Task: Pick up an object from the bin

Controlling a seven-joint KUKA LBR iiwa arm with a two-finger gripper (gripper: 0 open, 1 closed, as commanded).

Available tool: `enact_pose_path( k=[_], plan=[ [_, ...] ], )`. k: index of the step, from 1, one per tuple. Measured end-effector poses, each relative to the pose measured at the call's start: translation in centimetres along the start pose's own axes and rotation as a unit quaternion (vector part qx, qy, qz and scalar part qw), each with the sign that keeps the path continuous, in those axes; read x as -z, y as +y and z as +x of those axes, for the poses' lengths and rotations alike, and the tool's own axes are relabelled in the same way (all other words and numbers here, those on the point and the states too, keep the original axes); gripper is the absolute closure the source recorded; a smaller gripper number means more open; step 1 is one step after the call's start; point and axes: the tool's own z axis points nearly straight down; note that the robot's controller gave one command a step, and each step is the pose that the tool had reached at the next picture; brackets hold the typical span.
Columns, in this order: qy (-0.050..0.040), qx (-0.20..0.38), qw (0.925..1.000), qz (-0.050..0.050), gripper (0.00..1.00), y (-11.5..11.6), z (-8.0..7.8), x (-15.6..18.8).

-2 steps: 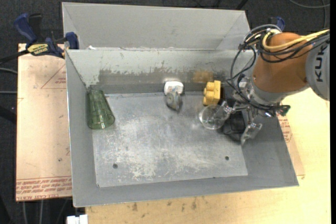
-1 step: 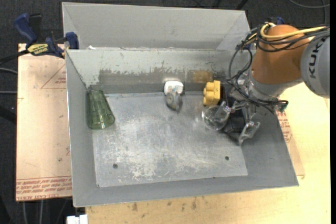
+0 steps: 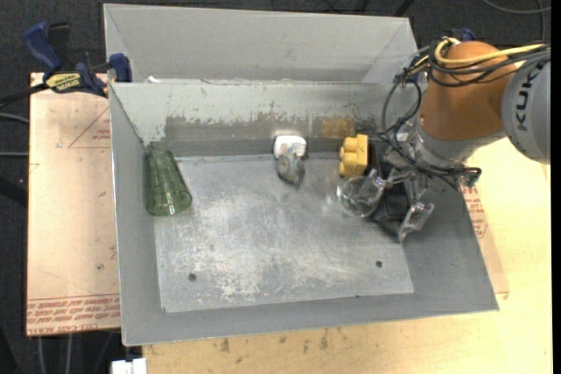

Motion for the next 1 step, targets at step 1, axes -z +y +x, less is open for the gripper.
enact_pose_path(
  k=[1],
  plan=[
    [-0.0018,0.001,1.0,0.004,1.0,0.29,0.05,0.15]
  ],
)
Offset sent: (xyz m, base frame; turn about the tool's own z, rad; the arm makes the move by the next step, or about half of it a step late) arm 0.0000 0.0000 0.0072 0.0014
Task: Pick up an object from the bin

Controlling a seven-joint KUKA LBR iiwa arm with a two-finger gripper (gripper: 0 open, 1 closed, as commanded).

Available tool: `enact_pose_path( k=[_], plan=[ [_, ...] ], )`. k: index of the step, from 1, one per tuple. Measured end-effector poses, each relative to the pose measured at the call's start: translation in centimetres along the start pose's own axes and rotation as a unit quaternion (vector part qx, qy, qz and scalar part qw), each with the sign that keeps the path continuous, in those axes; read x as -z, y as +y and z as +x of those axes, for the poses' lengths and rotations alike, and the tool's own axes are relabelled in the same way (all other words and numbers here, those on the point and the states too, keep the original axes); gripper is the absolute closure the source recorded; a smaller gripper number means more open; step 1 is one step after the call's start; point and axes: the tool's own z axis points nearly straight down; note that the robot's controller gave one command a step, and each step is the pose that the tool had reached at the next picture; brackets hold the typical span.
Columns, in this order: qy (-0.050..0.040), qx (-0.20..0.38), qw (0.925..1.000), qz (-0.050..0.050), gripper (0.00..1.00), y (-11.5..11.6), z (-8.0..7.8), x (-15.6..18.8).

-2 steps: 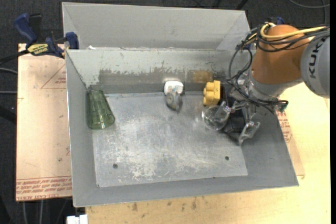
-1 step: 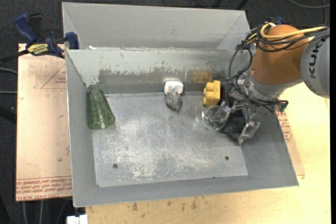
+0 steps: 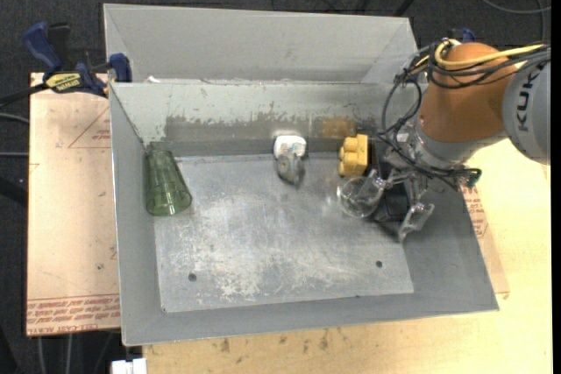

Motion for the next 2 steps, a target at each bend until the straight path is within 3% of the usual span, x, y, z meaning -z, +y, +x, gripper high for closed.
enact_pose_path(
  k=[2],
  plan=[
    [-0.0019,0.002,0.9998,0.018,1.0,0.51,0.28,1.12]
  ],
)
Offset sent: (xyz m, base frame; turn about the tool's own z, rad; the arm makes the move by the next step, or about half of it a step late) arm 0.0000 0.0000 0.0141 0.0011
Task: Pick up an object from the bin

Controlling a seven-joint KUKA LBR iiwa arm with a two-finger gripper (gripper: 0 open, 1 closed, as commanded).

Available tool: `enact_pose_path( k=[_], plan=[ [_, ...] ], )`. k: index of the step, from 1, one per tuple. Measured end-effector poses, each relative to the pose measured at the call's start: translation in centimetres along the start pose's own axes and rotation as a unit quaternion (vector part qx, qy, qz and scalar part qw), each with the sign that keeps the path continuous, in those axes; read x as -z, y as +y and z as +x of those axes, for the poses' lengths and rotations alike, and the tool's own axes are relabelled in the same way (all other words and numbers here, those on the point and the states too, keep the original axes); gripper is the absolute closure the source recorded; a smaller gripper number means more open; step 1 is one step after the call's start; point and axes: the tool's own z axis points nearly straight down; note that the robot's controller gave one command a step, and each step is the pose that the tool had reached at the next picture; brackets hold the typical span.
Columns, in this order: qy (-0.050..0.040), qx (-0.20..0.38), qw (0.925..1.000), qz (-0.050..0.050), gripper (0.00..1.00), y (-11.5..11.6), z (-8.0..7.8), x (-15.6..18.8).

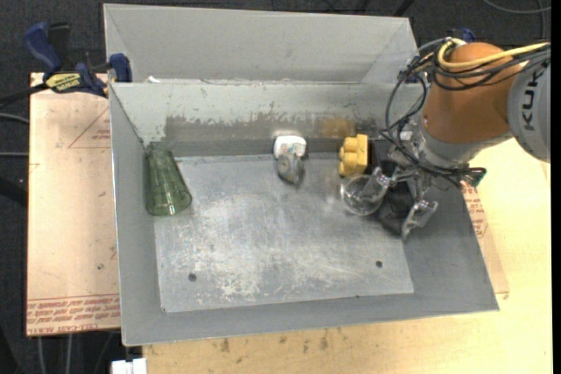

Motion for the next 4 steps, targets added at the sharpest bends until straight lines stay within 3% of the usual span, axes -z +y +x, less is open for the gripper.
enact_pose_path(
  k=[4],
  plan=[
    [-0.0041,0.001,0.9999,0.013,1.0,0.6,0.1,2.4]
  ],
)
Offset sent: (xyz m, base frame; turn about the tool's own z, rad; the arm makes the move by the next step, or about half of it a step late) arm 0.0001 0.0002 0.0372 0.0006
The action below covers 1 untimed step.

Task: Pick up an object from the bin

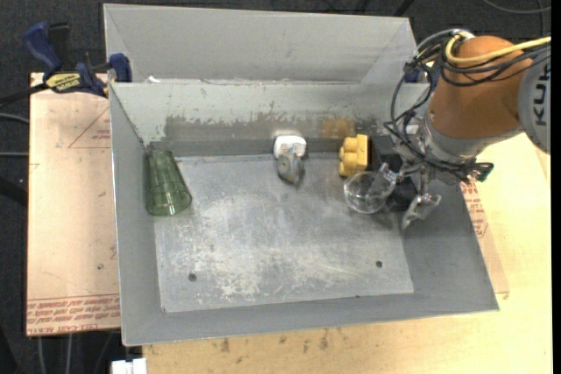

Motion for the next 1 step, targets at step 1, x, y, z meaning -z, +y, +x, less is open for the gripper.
enact_pose_path(
  k=[1],
  plan=[
    [0.0014,0.0,1.0,-0.002,1.0,0.3,0.08,1.3]
  ],
)
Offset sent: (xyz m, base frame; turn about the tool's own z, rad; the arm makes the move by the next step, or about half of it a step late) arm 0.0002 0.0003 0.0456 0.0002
